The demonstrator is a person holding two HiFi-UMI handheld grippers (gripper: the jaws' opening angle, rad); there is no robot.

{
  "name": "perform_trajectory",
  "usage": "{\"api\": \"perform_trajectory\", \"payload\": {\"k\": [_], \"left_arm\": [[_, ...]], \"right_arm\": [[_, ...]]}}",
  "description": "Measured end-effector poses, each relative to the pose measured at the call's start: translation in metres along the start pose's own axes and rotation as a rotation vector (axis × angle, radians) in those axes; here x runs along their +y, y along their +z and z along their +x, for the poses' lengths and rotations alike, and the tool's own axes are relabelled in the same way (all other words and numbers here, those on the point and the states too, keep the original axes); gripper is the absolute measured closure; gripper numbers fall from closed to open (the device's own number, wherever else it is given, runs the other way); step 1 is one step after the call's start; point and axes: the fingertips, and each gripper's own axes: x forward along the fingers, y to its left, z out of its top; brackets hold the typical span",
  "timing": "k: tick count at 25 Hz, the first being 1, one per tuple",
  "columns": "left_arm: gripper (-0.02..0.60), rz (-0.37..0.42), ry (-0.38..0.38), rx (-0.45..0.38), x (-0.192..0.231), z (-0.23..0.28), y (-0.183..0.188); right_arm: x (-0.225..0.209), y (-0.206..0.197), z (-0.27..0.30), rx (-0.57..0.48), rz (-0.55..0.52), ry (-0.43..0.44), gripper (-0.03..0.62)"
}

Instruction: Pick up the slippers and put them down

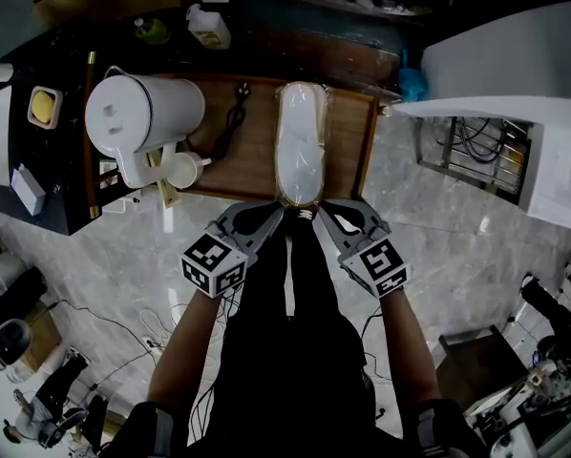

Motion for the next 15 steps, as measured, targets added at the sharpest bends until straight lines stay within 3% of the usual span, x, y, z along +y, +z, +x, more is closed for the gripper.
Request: {"api": "perform_trajectory", "payload": {"k": [6, 11, 12, 15], "left_arm": [[0.568, -0.079, -0.011, -0.007, 0.024, 0.016, -0.013], [0.565, -0.136, -0.028, -0.031, 0.041, 0.025, -0.019], [0.552, -0.139, -0.019, -0.025, 0.046, 0.027, -0.021], [0.416, -0.145, 0.004, 0.010, 0.062, 0.036, -0.029]], "right_arm": [[-0.014, -0.018, 0.017, 0.000, 0.081, -0.018, 0.578], [-0.024, -0.036, 0.031, 0.030, 0.132, -0.040, 0.464], [-0.027, -0.038, 0.034, 0.029, 0.144, -0.050, 0.455], [-0.040, -0.041, 0.044, 0.017, 0.183, -0.072, 0.382]]}}
